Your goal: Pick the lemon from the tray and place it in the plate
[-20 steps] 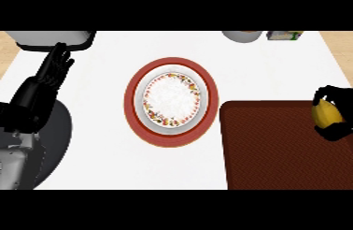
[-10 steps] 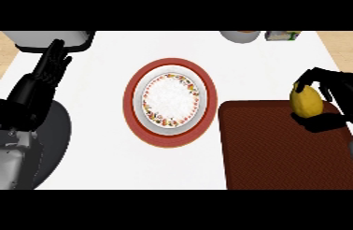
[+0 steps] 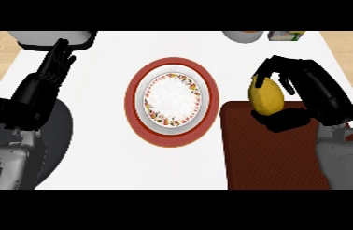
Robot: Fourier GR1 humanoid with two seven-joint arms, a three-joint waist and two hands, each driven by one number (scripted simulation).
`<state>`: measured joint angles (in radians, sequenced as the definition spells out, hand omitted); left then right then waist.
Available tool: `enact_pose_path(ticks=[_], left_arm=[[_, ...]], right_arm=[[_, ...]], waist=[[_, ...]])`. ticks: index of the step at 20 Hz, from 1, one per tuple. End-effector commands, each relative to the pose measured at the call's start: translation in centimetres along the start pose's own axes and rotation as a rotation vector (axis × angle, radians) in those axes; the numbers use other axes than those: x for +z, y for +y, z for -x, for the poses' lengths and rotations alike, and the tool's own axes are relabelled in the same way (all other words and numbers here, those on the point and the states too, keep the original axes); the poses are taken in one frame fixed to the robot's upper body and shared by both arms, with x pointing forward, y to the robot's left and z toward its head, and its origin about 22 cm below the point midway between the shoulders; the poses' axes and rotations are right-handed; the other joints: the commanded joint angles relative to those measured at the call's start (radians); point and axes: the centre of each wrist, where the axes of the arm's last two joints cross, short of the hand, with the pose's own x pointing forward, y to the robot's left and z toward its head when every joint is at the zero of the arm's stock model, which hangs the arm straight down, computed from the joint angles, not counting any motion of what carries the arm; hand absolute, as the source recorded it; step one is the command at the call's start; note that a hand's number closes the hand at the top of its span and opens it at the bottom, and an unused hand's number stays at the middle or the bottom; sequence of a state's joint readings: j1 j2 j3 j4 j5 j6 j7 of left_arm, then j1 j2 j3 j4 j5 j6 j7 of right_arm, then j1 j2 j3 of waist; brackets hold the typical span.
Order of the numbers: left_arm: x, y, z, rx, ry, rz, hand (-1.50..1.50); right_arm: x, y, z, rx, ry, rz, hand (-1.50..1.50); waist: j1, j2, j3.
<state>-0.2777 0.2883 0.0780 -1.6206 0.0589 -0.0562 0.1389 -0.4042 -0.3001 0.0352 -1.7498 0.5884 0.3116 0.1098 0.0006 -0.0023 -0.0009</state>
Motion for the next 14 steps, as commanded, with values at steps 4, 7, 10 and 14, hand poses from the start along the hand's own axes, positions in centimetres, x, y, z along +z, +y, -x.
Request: enact_pose_path(ticks=[4,7,10,14], left_arm=[[0.9,1.2,0.2,0.011,-0.004,0.031,0.0],[-0.6,1.2,1.3,0.002,-0.004,0.012,0.0],[0.1,2.1,0.0,-0.01,-0.008,0.031,0.0],[-0.1,-0.7,-1.1,0.011,-0.009,0.029,0.0]], right_arm=[[-5.4,4.0,-6.7,-0.072,-0.016,-0.043,1.5],[-6.6,6.5,-8.4,-0.111,-0.004,-0.077,1.5],[-9.5,8.8,-8.5,-0.108,0.024,-0.092,1.5],[-9.5,13.6,-8.1,-0.059,0.063,-0.075,1.5]], waist=[[0.02,0.003,0.0],[0.008,0.005,0.0],[0.025,0.006,0.001],[0.032,0.007,0.001]])
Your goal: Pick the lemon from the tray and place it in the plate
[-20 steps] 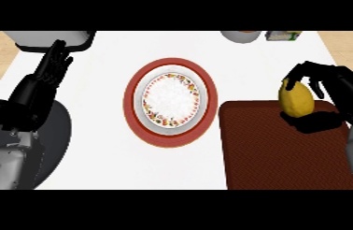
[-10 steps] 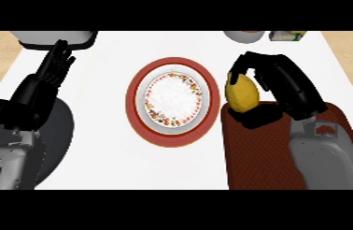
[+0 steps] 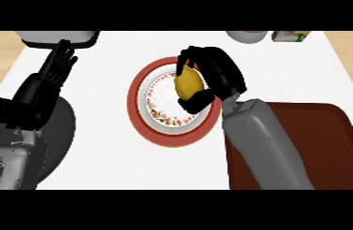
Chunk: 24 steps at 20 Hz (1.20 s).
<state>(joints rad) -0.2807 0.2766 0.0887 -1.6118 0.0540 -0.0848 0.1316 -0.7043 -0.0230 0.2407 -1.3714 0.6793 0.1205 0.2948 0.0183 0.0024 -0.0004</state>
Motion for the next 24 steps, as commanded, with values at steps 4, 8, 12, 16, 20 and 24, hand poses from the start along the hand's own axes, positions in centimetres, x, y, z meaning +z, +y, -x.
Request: enact_pose_path(ticks=[4,8,12,16,20,24], left_arm=[[0.2,-0.8,-0.7,0.006,-0.012,0.019,0.0],[-1.7,-1.9,-1.2,-0.007,-0.023,0.018,0.0],[-1.4,-1.1,-0.2,0.007,-0.012,0.033,0.0],[-0.4,-2.4,-0.3,0.003,-0.031,0.037,0.0],[-1.9,-1.5,-0.8,0.006,-0.027,0.037,0.0],[-1.1,-1.3,-0.2,0.004,-0.032,0.045,0.0]], right_arm=[[-4.3,4.9,0.0,0.103,0.051,-0.011,1.5],[-5.1,6.7,0.4,0.153,0.057,-0.089,1.5],[-5.4,7.7,2.5,0.002,0.202,-0.031,-1.5],[-5.8,8.2,2.1,-0.076,0.172,-0.083,-1.5],[-5.5,8.6,2.2,-0.201,0.115,-0.037,-1.5],[-5.4,8.1,2.0,-0.333,0.076,0.107,-1.5]], waist=[[0.017,0.004,0.0],[0.013,0.006,0.0],[0.045,0.013,0.0],[0.06,0.013,0.001],[0.052,0.013,0.001],[0.052,0.011,0.001]])
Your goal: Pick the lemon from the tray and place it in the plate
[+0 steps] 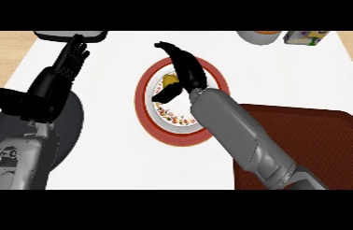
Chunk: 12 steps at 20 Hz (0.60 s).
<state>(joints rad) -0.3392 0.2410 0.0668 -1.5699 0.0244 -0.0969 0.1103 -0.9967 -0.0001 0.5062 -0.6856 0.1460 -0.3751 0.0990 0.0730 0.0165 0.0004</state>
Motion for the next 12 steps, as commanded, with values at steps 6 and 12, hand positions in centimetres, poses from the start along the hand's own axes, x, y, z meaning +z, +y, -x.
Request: enact_pose_path(ticks=[6,12], left_arm=[[0.8,2.5,-0.3,-0.021,0.016,-0.038,0.0],[0.4,2.0,0.7,-0.02,0.027,-0.053,0.0]], right_arm=[[-0.4,-1.6,1.0,-0.322,-0.034,0.109,-1.5],[-1.4,-4.4,4.0,-0.4,-0.008,0.214,-1.5]], waist=[[-0.038,-0.009,0.0],[-0.05,-0.007,0.0]])
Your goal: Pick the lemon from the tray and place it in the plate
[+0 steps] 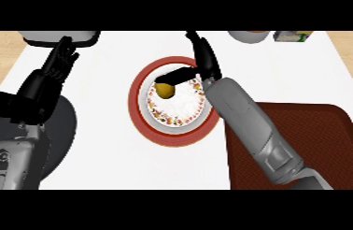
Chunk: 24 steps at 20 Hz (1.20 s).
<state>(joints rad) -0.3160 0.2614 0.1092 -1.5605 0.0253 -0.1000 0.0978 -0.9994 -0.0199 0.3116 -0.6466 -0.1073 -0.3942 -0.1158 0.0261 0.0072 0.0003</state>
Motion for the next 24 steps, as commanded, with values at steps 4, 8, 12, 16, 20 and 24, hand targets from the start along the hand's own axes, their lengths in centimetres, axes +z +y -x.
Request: enact_pose_path(ticks=[4,8,12,16,20,24], left_arm=[[2.5,0.5,1.3,0.003,0.015,-0.009,0.0],[0.4,0.2,0.1,-0.01,0.02,-0.026,0.0],[0.3,0.1,-0.7,0.009,0.012,-0.03,0.0],[1.0,-0.6,-1.2,0.005,0.008,-0.02,0.0],[1.5,0.4,0.5,0.005,0.029,-0.005,0.0],[-0.8,0.6,-0.5,-0.009,-0.001,-0.02,0.0]], right_arm=[[0.1,-7.7,2.7,-0.11,0.012,0.062,-1.5],[2.4,-11.9,5.7,-0.096,-0.022,0.047,-1.5],[3.5,-16.7,8.8,-0.092,-0.031,0.044,-1.5],[4.0,-21.3,7.3,-0.047,-0.038,0.023,-1.5],[6.3,-24.9,9.9,-0.055,-0.04,0.048,-1.5],[5.0,-23.1,9.6,-0.023,-0.055,0.053,-1.5]], waist=[[-0.019,-0.007,0.0],[-0.033,-0.008,0.0],[-0.016,-0.002,0.0],[-0.022,-0.007,0.0],[-0.016,-0.004,0.0],[-0.019,-0.004,0.0]])
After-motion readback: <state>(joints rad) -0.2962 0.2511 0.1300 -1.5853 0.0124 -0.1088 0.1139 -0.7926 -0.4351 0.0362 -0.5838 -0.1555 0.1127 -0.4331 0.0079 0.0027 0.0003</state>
